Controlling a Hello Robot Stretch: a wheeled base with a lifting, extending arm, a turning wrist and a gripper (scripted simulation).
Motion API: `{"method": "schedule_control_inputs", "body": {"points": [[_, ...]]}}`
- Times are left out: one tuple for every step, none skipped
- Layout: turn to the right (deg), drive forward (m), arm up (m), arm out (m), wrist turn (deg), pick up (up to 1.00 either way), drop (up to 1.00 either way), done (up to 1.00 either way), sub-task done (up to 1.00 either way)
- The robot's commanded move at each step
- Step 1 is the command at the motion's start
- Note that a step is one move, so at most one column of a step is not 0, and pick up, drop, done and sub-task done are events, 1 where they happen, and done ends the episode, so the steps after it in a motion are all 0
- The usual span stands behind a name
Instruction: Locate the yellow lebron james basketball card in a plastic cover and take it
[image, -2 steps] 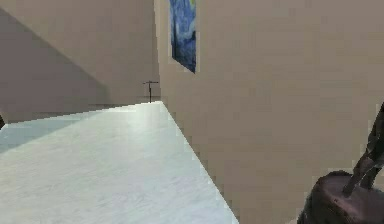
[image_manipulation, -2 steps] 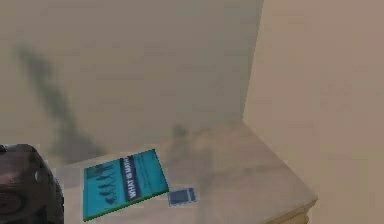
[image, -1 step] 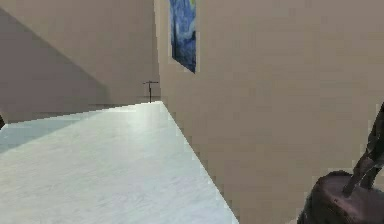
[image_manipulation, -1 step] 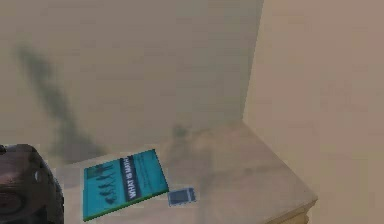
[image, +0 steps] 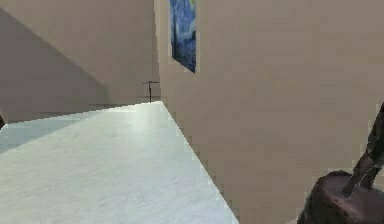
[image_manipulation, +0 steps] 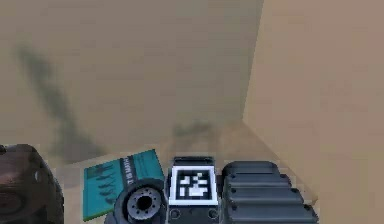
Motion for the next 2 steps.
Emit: {"method": "schedule_control_inputs", "body": {"points": [[0.0,0.0,0.0,0.06,0.0,0.0,0.0,0.0,0.0],[0.0,0.0,0.0,0.0,45.0,0.0,0.0,0.0,0.0]]}}
